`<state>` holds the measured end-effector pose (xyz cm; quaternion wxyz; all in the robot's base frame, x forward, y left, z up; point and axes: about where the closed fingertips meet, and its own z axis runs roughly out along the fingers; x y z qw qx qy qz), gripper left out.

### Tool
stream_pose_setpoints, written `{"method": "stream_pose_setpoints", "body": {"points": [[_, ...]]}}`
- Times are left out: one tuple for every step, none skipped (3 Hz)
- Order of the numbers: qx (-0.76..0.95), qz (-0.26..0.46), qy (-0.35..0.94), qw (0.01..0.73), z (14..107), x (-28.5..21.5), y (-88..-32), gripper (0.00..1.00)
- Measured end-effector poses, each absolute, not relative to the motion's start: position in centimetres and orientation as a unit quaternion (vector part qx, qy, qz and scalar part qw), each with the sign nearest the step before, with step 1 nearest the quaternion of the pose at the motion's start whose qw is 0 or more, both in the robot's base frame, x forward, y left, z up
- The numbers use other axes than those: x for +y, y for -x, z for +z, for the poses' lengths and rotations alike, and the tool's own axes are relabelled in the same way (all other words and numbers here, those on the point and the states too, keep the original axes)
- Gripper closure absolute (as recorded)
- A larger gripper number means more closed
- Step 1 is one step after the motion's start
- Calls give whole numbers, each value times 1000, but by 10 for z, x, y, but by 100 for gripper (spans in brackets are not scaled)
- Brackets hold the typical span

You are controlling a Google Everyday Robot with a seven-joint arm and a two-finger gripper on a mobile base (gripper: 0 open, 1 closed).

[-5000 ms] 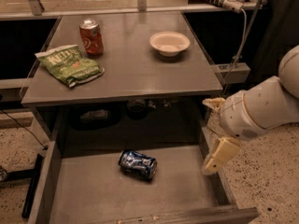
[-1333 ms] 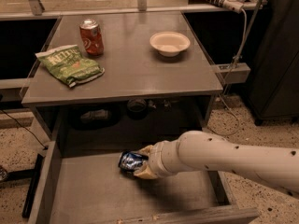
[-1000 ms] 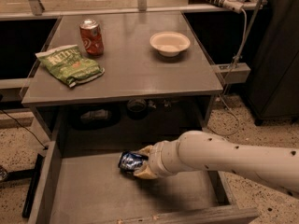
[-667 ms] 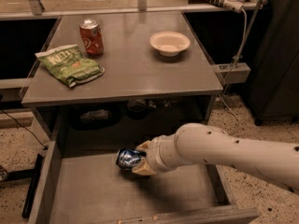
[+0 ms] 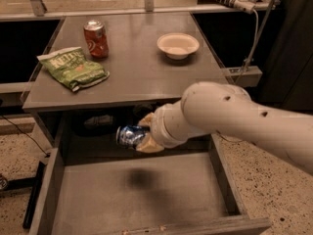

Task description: Pick pepsi can from top drawer and place on counter

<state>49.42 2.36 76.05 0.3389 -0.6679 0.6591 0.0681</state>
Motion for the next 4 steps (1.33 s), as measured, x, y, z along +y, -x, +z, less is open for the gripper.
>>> {"method": "stream_pose_setpoints", "body": {"points": [[649, 38, 675, 349, 818, 13, -509, 100], [637, 39, 674, 371, 865, 0, -523, 100], [623, 48, 665, 408, 910, -17, -551, 100], [617, 59, 649, 441, 944, -28, -589, 100]]}}
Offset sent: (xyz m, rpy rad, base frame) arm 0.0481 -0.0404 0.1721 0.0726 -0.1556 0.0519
